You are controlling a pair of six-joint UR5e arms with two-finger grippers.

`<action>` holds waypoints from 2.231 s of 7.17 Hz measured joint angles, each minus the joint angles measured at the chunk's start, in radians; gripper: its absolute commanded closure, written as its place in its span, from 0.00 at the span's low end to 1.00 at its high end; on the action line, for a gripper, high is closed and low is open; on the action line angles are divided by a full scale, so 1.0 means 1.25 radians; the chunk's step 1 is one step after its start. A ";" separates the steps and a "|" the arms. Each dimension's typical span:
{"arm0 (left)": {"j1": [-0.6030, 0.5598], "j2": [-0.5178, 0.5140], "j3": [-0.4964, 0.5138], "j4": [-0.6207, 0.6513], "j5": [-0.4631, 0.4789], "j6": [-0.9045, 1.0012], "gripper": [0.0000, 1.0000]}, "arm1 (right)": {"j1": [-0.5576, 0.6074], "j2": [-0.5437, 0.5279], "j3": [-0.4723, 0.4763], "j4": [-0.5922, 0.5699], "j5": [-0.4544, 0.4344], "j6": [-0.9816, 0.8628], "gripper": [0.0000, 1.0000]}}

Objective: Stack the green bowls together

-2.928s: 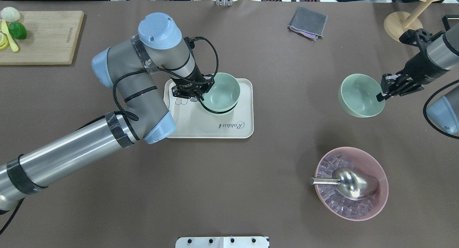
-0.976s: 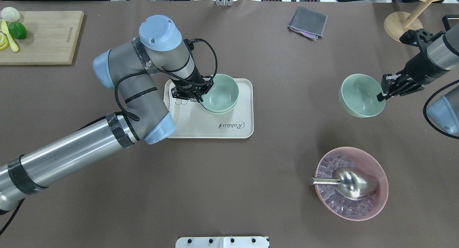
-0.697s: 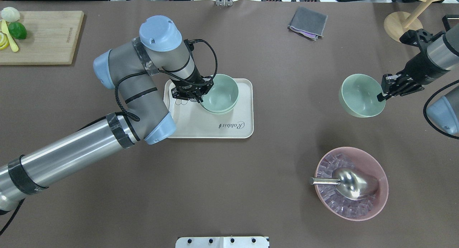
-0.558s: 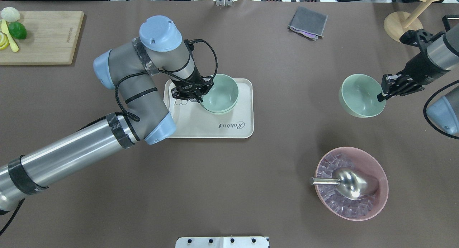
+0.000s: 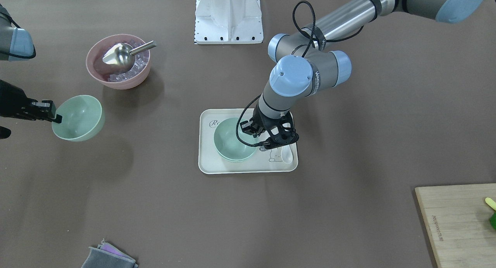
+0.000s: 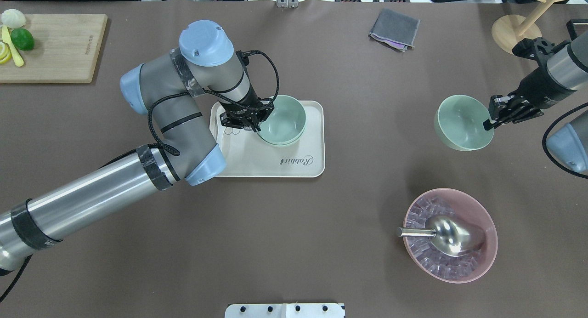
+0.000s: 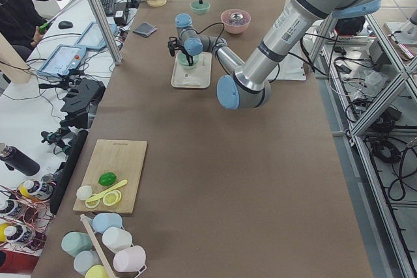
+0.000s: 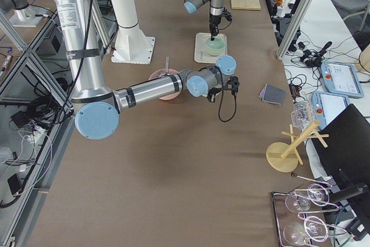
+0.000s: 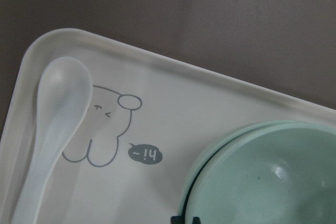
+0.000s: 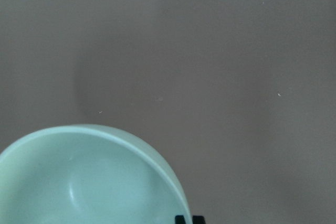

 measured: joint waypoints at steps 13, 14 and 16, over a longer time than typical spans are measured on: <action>-0.197 0.374 -0.384 0.051 -0.020 0.245 0.02 | -0.227 0.498 -0.126 -0.172 -0.218 0.351 1.00; -0.207 0.386 -0.385 0.050 -0.025 0.264 0.02 | -0.253 0.516 -0.147 -0.170 -0.238 0.363 1.00; -0.212 0.392 -0.377 0.050 -0.027 0.275 0.02 | -0.285 0.538 -0.178 -0.167 -0.260 0.370 1.00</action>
